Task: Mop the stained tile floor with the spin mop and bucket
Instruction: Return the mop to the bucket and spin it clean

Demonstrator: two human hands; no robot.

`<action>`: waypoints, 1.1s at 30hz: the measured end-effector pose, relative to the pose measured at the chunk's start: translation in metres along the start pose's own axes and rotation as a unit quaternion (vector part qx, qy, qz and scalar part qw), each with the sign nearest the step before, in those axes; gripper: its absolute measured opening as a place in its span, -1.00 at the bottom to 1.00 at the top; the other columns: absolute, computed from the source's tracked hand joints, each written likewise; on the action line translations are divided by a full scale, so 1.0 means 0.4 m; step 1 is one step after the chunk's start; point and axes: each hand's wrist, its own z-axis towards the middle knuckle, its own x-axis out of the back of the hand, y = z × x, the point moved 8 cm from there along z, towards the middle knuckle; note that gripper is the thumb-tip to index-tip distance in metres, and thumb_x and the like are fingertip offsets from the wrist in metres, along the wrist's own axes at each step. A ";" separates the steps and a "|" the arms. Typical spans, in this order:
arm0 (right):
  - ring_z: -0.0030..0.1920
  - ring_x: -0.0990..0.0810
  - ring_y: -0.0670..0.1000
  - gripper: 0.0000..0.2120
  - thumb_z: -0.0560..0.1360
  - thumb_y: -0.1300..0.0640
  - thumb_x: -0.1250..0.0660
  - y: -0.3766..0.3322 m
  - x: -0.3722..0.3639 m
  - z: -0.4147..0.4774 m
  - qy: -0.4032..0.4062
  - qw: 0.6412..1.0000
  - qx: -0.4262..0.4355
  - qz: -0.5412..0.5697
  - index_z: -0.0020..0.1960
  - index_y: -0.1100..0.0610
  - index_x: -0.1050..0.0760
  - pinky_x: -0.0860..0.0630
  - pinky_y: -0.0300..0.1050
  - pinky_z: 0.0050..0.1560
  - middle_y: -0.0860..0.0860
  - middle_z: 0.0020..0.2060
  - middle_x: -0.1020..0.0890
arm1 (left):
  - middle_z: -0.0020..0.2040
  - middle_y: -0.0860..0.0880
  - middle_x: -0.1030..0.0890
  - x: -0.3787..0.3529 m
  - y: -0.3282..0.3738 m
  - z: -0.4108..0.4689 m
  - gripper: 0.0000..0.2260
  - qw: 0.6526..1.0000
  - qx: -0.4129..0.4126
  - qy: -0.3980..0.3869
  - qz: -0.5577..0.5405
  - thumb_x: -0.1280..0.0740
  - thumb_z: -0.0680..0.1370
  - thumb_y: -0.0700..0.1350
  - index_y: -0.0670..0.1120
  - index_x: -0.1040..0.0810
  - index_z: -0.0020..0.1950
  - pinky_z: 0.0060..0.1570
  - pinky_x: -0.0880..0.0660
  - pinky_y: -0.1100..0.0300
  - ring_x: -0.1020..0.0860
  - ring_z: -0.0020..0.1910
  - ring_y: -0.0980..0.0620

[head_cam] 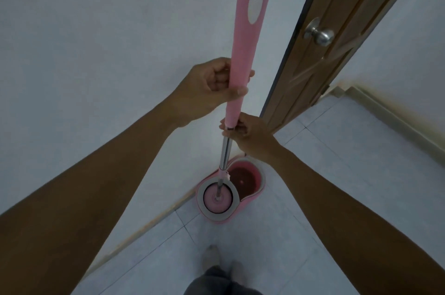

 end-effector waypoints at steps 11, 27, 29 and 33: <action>0.01 -0.67 -0.14 -0.80 0.51 0.34 -0.36 0.123 -0.018 -0.023 0.036 0.999 0.034 0.023 0.12 0.27 -0.58 -0.58 -0.24 0.12 0.02 -0.03 -0.70 | 0.11 -0.09 -0.68 -0.052 -0.100 0.002 -0.59 0.998 0.022 0.055 -0.018 -0.44 0.46 -0.27 -0.20 -0.54 0.31 0.17 -0.58 0.02 -0.67 0.09 0.01; -0.17 -0.65 -0.17 -0.87 0.56 0.20 -0.34 0.412 -0.259 0.001 0.033 0.985 -0.164 0.027 0.09 0.14 -0.58 -0.61 -0.27 -0.15 -0.05 -0.14 -0.68 | 0.06 -0.11 -0.70 -0.015 -0.504 -0.041 -0.66 0.992 0.121 0.040 -0.013 -0.48 0.43 -0.37 -0.23 -0.60 0.20 0.12 -0.59 0.15 -0.69 0.01 0.03; -0.41 -0.57 -0.27 -0.95 0.58 0.20 -0.32 0.437 -0.271 -0.026 0.022 0.979 -0.198 0.034 0.01 0.15 -0.55 -0.43 -0.46 -0.45 -0.04 -0.28 -0.61 | 0.06 -0.15 -0.70 -0.047 -0.527 -0.048 -0.64 0.992 0.123 0.007 -0.012 -0.49 0.41 -0.38 -0.27 -0.60 0.20 0.10 -0.59 0.19 -0.69 0.00 0.02; -0.24 -0.64 -0.28 -0.85 0.52 0.15 -0.42 0.405 -0.225 -0.053 0.080 0.979 -0.176 0.070 0.08 0.10 -0.58 -0.49 -0.48 -0.33 -0.16 -0.20 -0.65 | 0.09 -0.25 -0.67 -0.071 -0.481 -0.044 -0.51 0.994 0.095 -0.015 -0.060 -0.48 0.42 -0.40 -0.25 -0.50 0.33 0.08 -0.61 0.09 -0.67 0.05 -0.13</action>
